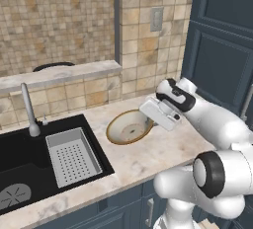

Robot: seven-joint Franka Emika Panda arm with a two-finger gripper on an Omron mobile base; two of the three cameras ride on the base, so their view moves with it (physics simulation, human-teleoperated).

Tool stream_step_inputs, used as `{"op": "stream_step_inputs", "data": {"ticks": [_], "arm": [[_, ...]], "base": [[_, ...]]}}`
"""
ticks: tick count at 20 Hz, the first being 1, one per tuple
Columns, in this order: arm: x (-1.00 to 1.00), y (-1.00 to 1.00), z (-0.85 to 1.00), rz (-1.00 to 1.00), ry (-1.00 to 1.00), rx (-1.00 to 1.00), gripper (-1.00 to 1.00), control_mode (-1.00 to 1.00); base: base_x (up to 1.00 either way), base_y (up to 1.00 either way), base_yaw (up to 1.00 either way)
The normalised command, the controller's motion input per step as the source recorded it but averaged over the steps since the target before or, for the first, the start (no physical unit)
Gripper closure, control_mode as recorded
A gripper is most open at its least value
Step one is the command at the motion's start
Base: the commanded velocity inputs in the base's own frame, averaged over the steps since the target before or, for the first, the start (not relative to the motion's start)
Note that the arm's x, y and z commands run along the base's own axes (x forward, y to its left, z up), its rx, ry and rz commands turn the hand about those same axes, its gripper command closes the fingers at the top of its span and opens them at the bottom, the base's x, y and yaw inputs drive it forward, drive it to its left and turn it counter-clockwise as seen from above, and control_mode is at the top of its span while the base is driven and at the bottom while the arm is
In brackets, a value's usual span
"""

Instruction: Pick the cup and bowl from the counter and place them on the counter next to the sink.

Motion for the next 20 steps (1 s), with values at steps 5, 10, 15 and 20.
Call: {"op": "stream_step_inputs", "data": {"ticks": [5, 10, 15, 20], "arm": [[0.48, 0.00, -0.34, 0.00, 0.00, 0.00, 1.00, -1.00], [0.22, 0.01, -0.43, 0.00, 0.00, 0.00, 1.00, -1.00], [0.00, 0.04, -0.33, 0.00, -0.03, 0.00, 1.00, -1.00], [0.00, 0.13, -0.18, 0.00, -0.09, 0.00, 1.00, -1.00]], "base": [[0.00, 0.00, 0.00], [0.00, 0.00, 0.00], [0.00, 0.00, 0.00], [0.00, 0.00, 0.00]]}}
